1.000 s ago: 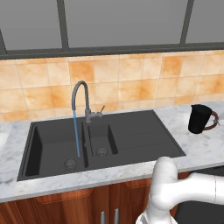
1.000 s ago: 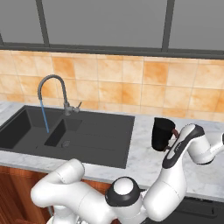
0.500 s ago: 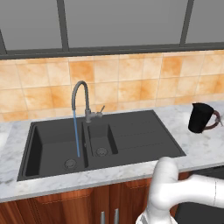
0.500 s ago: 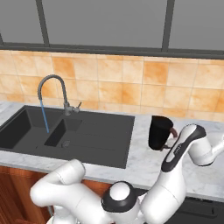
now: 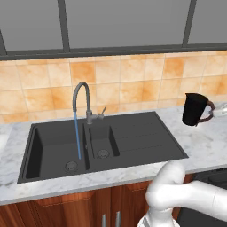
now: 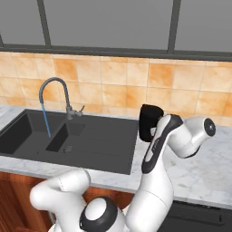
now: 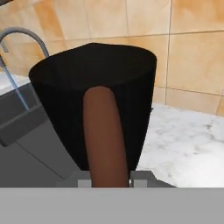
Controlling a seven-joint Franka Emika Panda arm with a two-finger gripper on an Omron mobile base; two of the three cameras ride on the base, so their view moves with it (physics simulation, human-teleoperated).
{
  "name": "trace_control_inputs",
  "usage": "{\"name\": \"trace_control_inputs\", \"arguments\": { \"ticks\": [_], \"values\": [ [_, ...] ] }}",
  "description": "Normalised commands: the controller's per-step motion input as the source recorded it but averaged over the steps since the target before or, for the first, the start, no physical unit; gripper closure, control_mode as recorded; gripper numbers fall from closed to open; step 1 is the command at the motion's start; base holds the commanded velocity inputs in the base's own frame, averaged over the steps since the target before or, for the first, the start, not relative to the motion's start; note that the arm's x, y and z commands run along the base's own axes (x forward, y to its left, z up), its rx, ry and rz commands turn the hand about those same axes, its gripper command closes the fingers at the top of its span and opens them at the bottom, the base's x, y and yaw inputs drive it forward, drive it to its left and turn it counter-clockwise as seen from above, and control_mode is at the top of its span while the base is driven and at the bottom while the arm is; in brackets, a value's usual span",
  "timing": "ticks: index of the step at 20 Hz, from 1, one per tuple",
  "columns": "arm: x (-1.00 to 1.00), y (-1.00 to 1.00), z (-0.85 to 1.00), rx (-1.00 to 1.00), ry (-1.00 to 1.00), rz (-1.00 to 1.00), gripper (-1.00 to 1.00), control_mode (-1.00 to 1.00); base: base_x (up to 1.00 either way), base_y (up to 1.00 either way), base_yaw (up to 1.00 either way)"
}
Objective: Turn on the sink faucet and place the jug under the water for a few seconds to fill it up.
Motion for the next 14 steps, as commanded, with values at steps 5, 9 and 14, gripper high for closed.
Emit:
{"name": "trace_control_inputs", "arguments": {
  "ticks": [5,9,14],
  "values": [
    [-0.35,1.00,0.57,-0.02,0.00,-0.38,1.00,-1.00,0.00,0.00,0.00],
    [-0.37,1.00,0.55,0.00,0.00,-0.41,1.00,-1.00,0.00,0.00,0.00],
    [-0.33,1.00,0.58,0.00,0.02,-0.43,1.00,-1.00,0.00,0.00,0.00]
  ]
}}
